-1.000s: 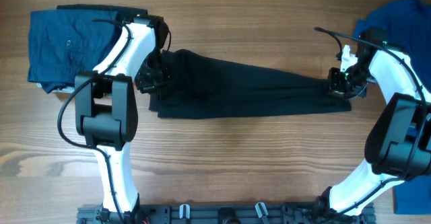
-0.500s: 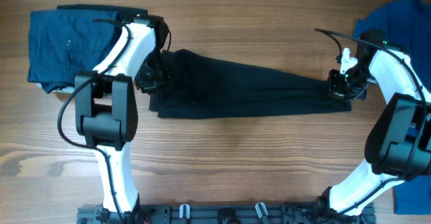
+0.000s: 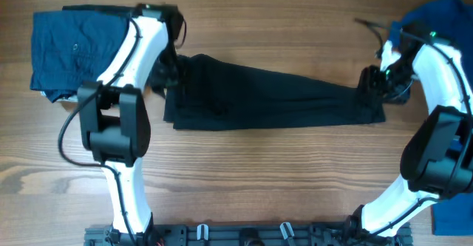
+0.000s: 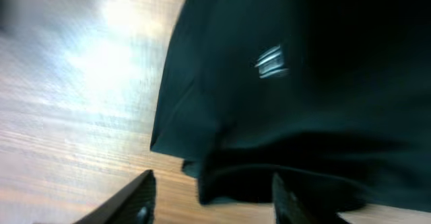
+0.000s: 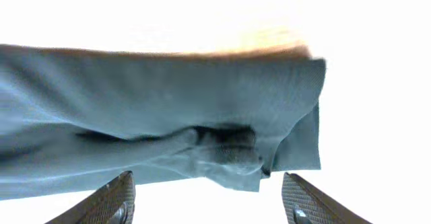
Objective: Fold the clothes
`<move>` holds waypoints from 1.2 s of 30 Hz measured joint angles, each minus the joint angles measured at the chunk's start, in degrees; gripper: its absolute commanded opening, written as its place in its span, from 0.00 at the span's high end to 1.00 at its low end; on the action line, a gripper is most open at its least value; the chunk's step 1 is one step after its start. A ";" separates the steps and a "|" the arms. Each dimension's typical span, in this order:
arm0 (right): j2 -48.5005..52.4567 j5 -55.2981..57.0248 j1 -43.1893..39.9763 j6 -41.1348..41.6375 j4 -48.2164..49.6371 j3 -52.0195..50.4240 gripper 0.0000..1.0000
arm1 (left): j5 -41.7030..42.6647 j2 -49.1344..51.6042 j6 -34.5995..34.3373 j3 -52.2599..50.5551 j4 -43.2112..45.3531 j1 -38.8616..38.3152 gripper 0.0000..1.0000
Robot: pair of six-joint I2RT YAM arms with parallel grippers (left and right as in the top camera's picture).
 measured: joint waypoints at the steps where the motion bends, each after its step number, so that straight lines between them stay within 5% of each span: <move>1: -0.31 -0.72 0.00 0.04 -0.96 1.99 0.30 | 0.00 -0.98 0.00 2.47 0.28 0.00 0.39; 3: -1.11 -2.84 0.00 0.17 -2.36 4.76 0.34 | 0.00 -3.32 -0.04 6.25 2.14 0.00 0.55; 5: -2.51 -6.08 0.00 0.15 -3.04 6.29 0.52 | 0.04 -5.92 -0.11 8.44 4.35 0.00 0.92; 7: -3.39 -8.92 0.15 0.20 -3.10 6.49 0.83 | 0.79 -7.56 -0.24 9.33 5.53 0.00 0.96; 9: -3.56 -11.43 0.74 0.50 -2.40 6.27 0.96 | 2.47 -7.87 -0.20 9.40 6.34 0.00 0.96; 25: -3.56 -15.67 6.01 0.20 15.43 -14.97 0.95 | 7.80 1.60 0.26 -1.11 12.94 -3.50 0.96; 33: -5.20 -16.13 5.35 -1.01 14.84 -12.83 0.53 | 7.50 1.60 0.28 -5.90 15.69 -3.45 0.96; 36: -5.57 -16.15 5.62 -1.25 14.73 -12.79 0.53 | 7.30 1.60 0.44 -6.45 16.37 -3.45 0.96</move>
